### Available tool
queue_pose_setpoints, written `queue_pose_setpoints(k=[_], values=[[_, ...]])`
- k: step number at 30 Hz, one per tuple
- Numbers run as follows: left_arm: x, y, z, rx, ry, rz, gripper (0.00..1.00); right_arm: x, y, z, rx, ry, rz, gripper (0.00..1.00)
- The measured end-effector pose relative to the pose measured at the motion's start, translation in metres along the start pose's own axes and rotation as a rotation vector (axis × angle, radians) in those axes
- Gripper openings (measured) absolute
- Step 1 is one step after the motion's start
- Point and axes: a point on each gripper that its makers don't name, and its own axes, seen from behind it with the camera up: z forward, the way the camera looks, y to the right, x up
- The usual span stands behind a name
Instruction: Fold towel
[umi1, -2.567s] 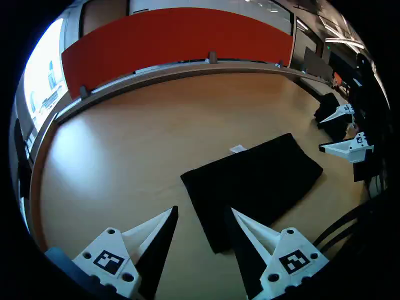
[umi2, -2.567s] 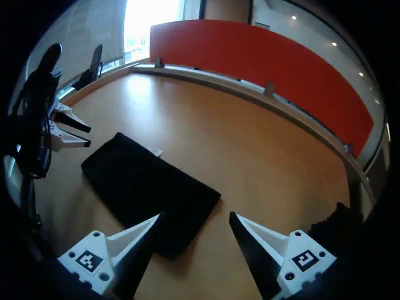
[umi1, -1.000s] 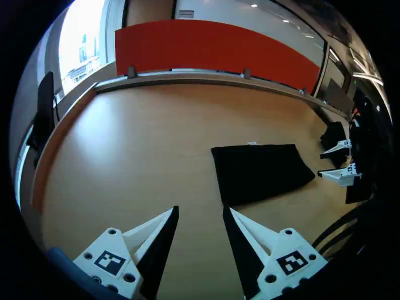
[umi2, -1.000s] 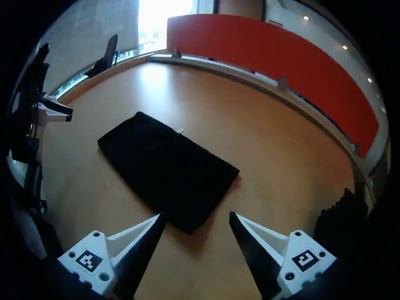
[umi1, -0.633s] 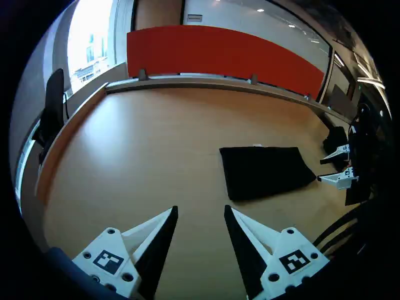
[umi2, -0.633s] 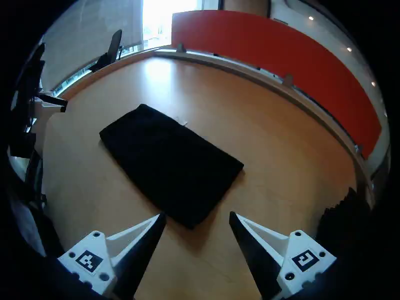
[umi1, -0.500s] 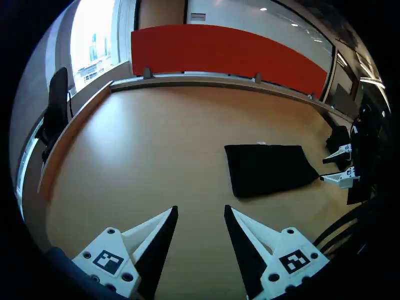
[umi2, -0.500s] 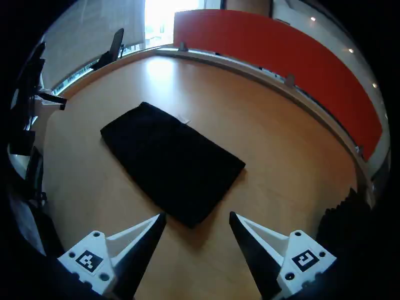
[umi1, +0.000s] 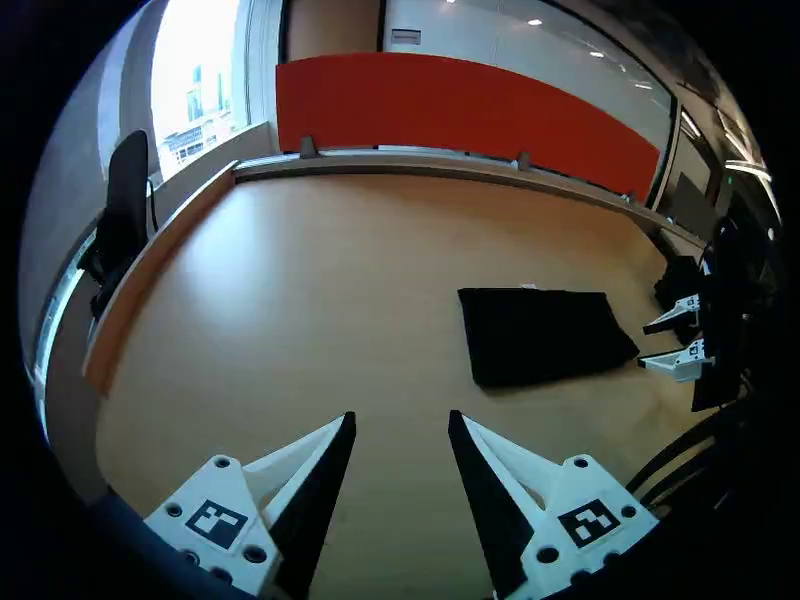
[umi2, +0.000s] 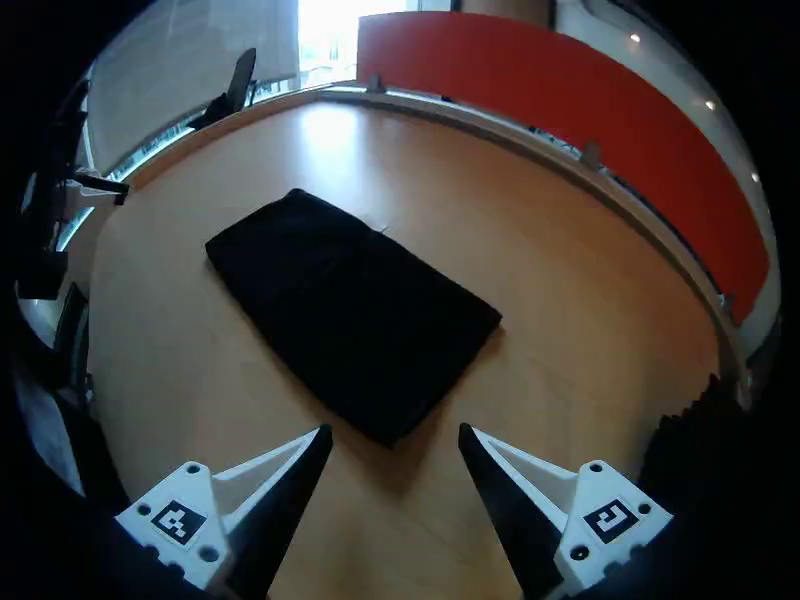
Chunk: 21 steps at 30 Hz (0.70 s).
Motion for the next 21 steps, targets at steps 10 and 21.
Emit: queue_pose_setpoints(k=[10, 21], values=[[-0.002, -0.004, -0.004, 0.009, -0.001, -0.014, 0.67, -0.002, 0.0, 0.003, 0.009, -0.005, -0.007, 0.98], [0.0, -0.007, -0.012, 0.019, 0.006, -0.022, 0.59, -0.005, -0.002, 0.007, 0.018, -0.011, -0.005, 0.98]])
